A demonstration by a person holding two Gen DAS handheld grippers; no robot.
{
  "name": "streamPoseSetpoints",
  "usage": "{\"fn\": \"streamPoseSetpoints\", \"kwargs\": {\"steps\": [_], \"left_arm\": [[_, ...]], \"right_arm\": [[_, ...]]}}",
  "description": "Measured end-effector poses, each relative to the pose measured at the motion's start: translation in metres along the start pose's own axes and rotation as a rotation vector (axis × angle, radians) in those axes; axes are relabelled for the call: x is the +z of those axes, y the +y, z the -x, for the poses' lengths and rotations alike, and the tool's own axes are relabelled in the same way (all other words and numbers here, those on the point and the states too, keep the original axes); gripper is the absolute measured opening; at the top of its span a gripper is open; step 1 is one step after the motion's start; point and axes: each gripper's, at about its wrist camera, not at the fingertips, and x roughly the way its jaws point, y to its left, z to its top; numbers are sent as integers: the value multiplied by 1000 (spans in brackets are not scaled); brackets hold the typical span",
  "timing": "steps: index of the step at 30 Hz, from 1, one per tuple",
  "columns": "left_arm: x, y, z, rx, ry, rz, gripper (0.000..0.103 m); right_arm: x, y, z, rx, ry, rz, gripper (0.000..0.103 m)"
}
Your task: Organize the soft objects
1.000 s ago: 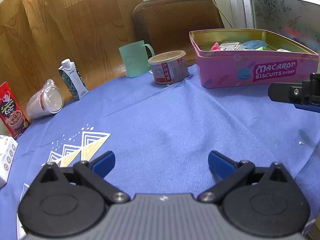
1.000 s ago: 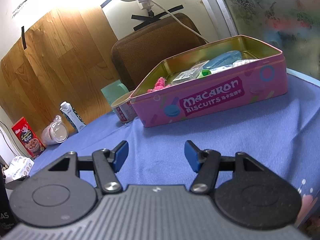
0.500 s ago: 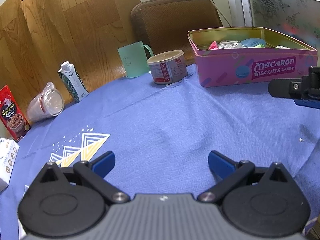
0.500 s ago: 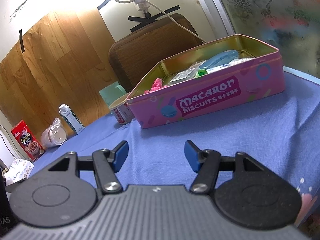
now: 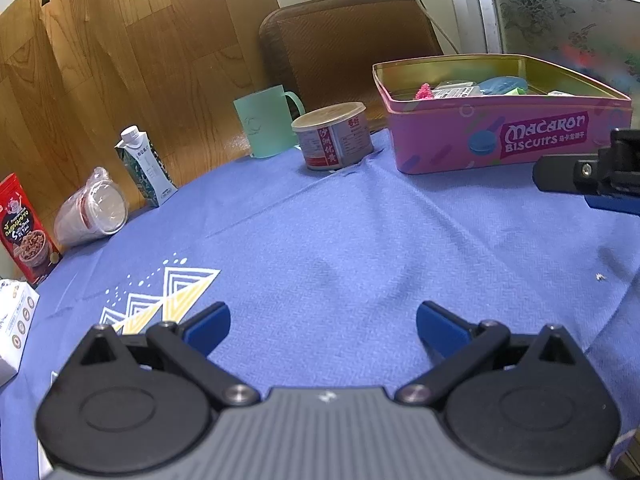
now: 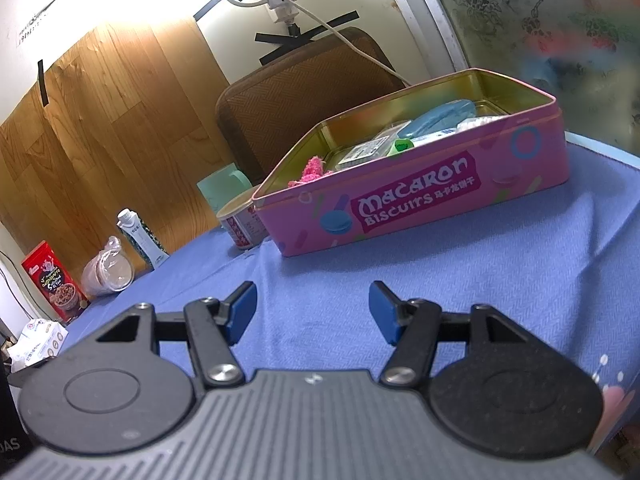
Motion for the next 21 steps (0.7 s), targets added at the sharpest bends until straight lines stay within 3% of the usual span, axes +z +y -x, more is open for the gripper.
{"fn": "streamPoseSetpoints", "kwargs": {"steps": [13,21], "left_arm": [[-1,-1,4,-6,-15,-6,103],[5,-1,15,-13,-45,-2,103]], "right_arm": [[0,2,5,-5,-24,4,64],[2,7,14,-11,-89,38,64]]}}
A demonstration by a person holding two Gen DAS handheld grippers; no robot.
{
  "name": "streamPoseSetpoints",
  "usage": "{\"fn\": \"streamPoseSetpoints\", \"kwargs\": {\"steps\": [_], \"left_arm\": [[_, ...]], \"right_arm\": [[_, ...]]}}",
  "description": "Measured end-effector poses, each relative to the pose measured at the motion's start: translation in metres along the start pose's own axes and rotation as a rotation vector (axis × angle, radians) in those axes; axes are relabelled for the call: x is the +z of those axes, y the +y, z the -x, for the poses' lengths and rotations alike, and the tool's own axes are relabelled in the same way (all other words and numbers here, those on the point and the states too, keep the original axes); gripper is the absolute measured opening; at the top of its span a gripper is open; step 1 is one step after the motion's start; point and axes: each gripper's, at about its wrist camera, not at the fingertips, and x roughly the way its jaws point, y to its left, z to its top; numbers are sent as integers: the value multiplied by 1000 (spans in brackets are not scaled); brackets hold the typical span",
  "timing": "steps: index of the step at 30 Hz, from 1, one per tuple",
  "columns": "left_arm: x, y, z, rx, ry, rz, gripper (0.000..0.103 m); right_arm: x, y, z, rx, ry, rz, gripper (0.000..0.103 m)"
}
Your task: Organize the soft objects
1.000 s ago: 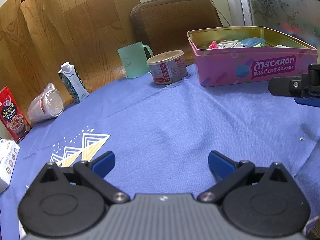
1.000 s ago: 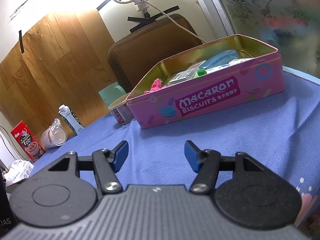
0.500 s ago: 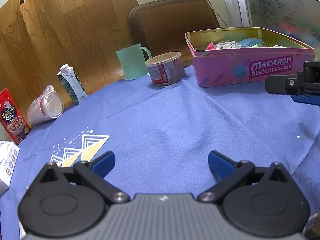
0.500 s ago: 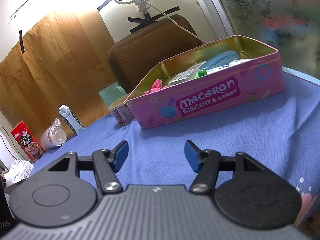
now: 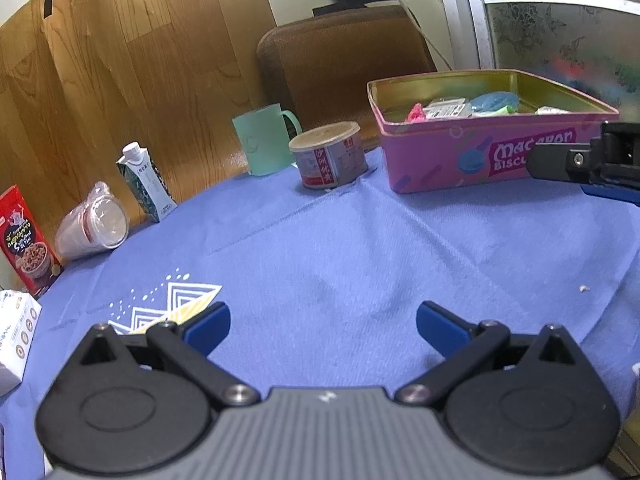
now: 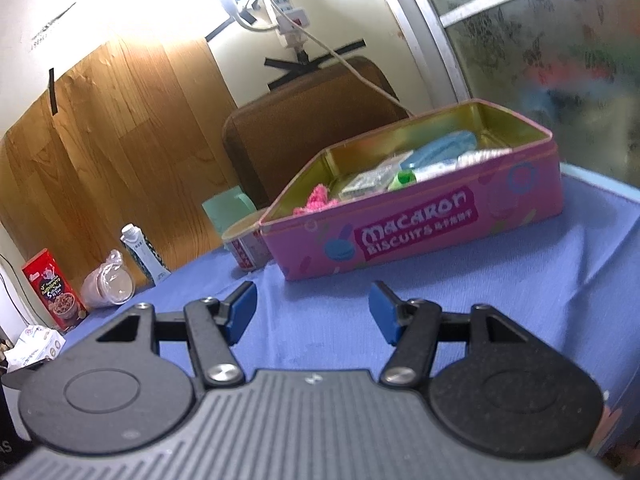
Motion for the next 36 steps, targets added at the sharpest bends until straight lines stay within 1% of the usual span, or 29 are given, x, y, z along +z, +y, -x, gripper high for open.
{"fn": "streamPoseSetpoints", "kwargs": {"steps": [5,18,30,34,36], "left_arm": [[3,-1,6,-4,-18,-2,103],[6,0,15,9,-36,8,103],[1,-4,9,-26,32,30,103],[0,-4,4,-50,78,50,103],[-1,-5,2,-56,97,56,103]], "right_arm": [[2,3,5,2,-31,18,64],[4,4,7,1,-49,14,65],[-1,0,-1,-17,-5,-23,70],[-5,-3,-4,-23,12,-46,80],[-7,-5,-6,-29,16,-58,82]]}}
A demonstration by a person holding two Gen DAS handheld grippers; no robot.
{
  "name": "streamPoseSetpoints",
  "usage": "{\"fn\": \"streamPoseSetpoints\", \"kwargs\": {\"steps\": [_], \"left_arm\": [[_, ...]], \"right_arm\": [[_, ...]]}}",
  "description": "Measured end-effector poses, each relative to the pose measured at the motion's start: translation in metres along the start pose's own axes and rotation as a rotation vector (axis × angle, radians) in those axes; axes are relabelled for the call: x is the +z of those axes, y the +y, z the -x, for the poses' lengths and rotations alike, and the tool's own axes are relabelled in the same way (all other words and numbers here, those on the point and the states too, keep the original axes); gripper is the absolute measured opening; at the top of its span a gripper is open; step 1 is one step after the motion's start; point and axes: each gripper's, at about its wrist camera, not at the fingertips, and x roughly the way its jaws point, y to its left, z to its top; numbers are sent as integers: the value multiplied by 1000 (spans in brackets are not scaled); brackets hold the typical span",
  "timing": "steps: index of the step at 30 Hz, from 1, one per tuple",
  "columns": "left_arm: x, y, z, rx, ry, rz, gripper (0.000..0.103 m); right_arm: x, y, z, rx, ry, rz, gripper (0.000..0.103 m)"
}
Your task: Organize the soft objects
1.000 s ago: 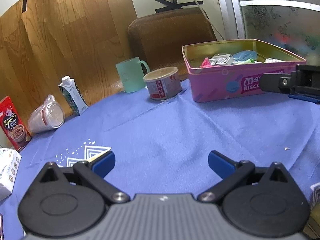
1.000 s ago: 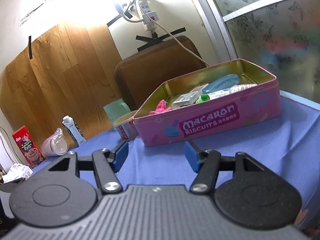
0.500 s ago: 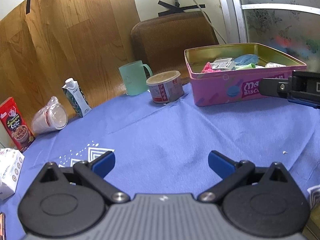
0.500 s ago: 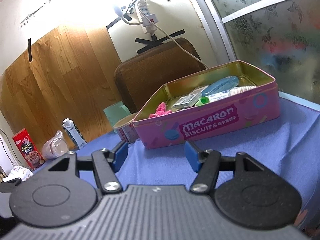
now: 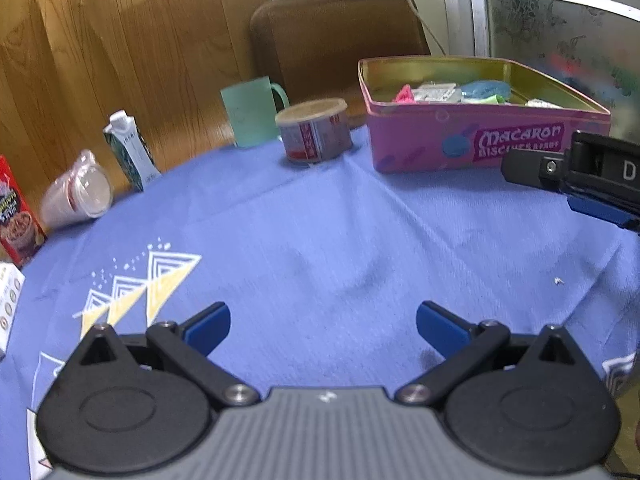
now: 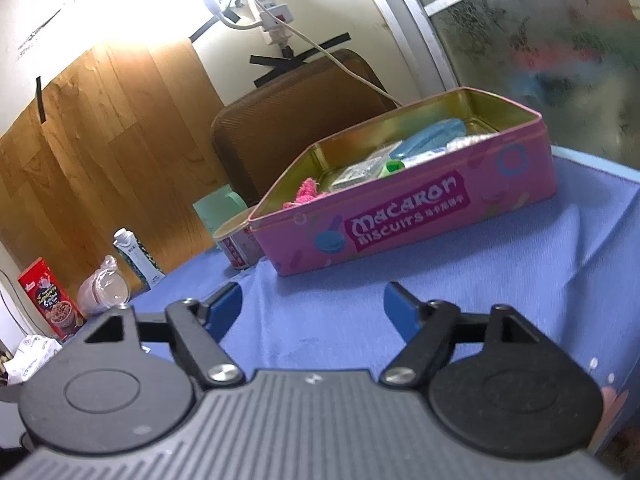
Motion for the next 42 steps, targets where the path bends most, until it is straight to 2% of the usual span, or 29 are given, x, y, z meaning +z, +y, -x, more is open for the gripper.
{"fn": "streamPoseSetpoints", "kwargs": {"steps": [9,14,42], "left_arm": [[-2,-5,-11,15,41,-7,103],[-3,-6,-12,18,38,-11,103],[-4,-8,-6,34,29,-17,103]], "right_arm": [[-4,-9,-9,-18,37,-37,87],[-4,-13,-11,-25,49,-56,88],[-1,-7,-3,-23,-13,-8,90]]}}
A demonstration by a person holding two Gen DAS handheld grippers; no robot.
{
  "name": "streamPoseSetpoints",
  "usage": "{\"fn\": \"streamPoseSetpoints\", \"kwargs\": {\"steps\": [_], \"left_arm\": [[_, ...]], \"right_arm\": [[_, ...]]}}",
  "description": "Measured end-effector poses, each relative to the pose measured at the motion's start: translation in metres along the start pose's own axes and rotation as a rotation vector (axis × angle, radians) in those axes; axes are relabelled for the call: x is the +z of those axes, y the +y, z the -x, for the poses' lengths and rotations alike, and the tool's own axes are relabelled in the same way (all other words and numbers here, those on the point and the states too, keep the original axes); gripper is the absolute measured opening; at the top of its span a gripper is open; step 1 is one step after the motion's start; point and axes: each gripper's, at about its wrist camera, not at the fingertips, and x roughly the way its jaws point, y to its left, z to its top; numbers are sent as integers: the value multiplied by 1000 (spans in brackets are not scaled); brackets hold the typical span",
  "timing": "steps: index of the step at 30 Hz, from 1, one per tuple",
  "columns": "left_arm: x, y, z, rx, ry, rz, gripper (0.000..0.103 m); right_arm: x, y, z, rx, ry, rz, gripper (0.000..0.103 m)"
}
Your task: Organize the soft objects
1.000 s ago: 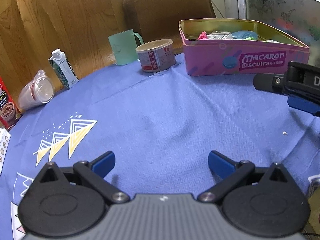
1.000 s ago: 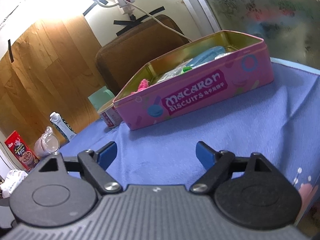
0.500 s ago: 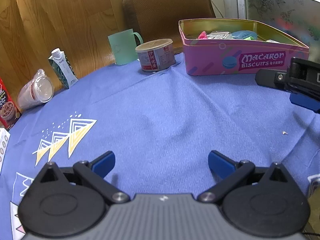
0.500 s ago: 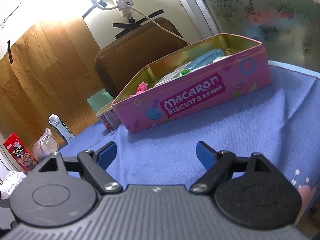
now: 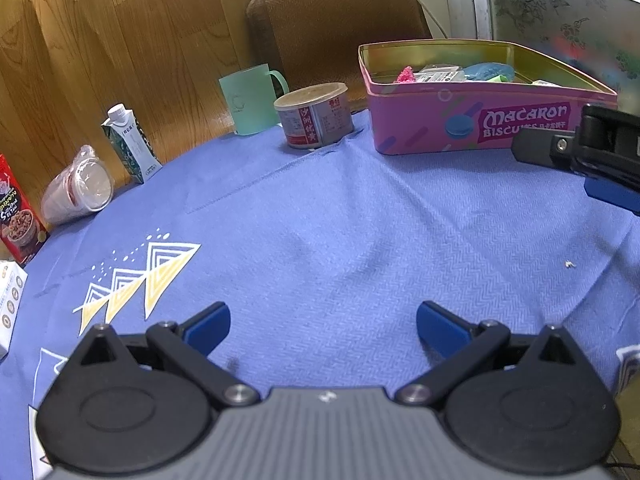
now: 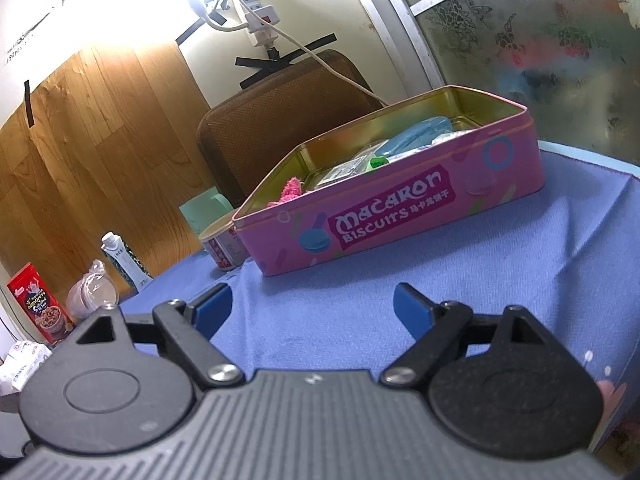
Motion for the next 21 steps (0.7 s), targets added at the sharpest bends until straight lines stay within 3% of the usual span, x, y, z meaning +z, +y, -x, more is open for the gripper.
{"fn": "streamPoseSetpoints", "kwargs": {"steps": [21], "left_arm": [[2,3,-2,-6,13,20,103]], "right_arm": [[-1,3,1,-4,-10,7,90]]}}
